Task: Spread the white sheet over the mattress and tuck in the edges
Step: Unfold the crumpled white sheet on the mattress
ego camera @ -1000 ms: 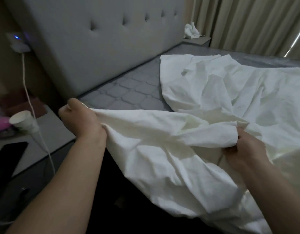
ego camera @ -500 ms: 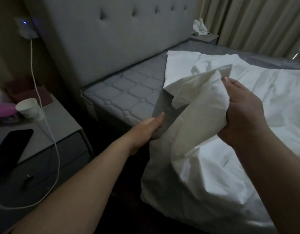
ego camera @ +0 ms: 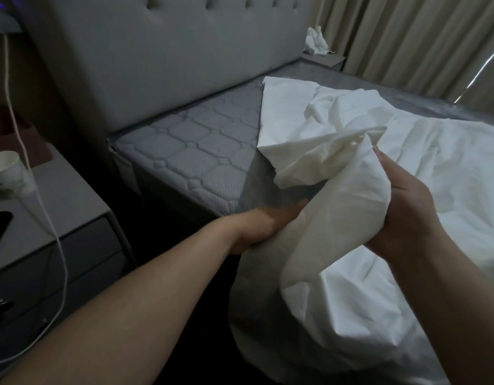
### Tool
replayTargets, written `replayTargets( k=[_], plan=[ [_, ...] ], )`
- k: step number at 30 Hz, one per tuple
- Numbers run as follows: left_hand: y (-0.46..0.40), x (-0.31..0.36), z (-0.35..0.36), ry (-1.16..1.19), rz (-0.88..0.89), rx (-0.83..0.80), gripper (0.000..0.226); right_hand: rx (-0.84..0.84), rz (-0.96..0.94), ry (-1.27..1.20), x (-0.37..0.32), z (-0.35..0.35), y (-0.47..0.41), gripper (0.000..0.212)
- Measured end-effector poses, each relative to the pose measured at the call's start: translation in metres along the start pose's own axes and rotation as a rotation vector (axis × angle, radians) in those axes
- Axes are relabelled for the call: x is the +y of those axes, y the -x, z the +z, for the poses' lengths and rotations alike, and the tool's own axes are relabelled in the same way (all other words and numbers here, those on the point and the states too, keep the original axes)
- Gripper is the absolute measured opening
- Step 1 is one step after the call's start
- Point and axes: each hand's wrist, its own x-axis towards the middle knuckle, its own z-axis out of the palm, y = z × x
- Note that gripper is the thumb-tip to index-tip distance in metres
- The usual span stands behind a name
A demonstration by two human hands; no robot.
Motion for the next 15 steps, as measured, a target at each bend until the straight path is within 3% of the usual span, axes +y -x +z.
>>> replayTargets(
  k=[3,5,8,10,13,15],
  plan=[
    [0.004,-0.001,-0.001,-0.114,-0.081,-0.014,0.055,0.011,-0.005,0.010,0.004,0.002,-0.006,0.043],
    [0.006,-0.004,-0.001,-0.058,-0.109,-0.060,0.043,0.015,-0.009,0.019,0.005,0.003,-0.007,0.046],
    [0.011,-0.001,-0.001,-0.115,-0.031,-0.025,0.016,-0.010,-0.006,0.018,0.000,0.003,-0.008,0.070],
    [0.015,0.007,0.000,-0.102,0.045,0.042,0.021,-0.020,-0.013,0.018,-0.004,0.003,-0.006,0.091],
    [0.020,0.015,-0.005,0.049,0.115,0.061,0.063,-0.035,-0.021,-0.024,-0.006,-0.005,-0.008,0.063],
    [0.023,0.014,-0.015,0.109,0.165,-0.012,0.068,-0.004,-0.019,0.005,-0.004,-0.012,-0.011,0.079]
  ],
)
